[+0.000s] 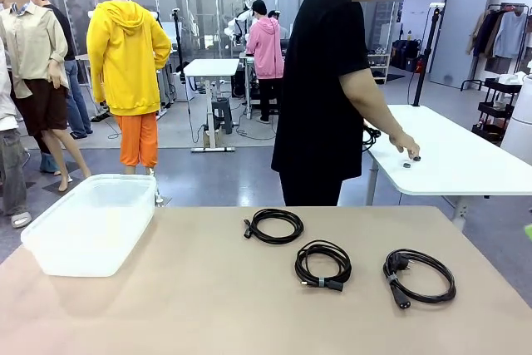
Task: Organize and store the cables.
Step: Place the Power Cable into the Organizing box.
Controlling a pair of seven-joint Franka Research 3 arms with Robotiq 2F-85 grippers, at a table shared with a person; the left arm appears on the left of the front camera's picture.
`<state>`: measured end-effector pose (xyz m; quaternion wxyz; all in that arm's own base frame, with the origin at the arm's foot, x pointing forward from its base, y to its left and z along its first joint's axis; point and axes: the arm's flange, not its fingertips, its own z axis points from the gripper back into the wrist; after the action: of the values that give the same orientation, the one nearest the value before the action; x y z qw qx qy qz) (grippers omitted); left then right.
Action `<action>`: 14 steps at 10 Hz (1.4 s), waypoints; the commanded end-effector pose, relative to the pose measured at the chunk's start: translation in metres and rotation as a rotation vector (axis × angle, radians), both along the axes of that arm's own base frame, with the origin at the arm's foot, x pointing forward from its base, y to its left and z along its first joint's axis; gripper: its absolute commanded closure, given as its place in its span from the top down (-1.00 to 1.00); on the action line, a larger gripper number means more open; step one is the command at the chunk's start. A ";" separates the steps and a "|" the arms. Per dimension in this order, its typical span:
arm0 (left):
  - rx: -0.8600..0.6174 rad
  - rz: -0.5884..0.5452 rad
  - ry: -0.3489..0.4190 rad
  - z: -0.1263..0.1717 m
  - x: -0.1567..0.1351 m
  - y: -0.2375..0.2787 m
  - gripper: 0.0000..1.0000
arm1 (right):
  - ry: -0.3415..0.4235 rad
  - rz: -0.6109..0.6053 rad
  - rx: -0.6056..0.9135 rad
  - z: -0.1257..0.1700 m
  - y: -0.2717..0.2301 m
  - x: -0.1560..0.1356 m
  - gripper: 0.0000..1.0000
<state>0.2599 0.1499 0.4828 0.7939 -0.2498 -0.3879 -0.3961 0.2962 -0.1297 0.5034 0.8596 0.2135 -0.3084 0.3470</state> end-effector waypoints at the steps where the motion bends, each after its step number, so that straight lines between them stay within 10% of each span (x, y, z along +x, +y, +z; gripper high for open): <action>1: -0.009 -0.020 -0.013 0.002 0.001 0.003 1.00 | 0.148 -0.023 -0.070 0.029 0.035 0.017 1.00; 6: -0.009 -0.020 -0.013 0.002 0.001 0.003 1.00 | 0.340 -0.147 -0.223 0.022 0.123 0.070 1.00; 14: -0.009 -0.020 -0.013 0.002 0.001 0.003 1.00 | 0.407 -0.569 -0.312 -0.091 0.178 0.134 1.00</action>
<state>0.2598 0.1502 0.4826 0.7948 -0.2485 -0.3863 -0.3966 0.4206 0.0384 0.4254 0.9813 0.0839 -0.1223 0.1226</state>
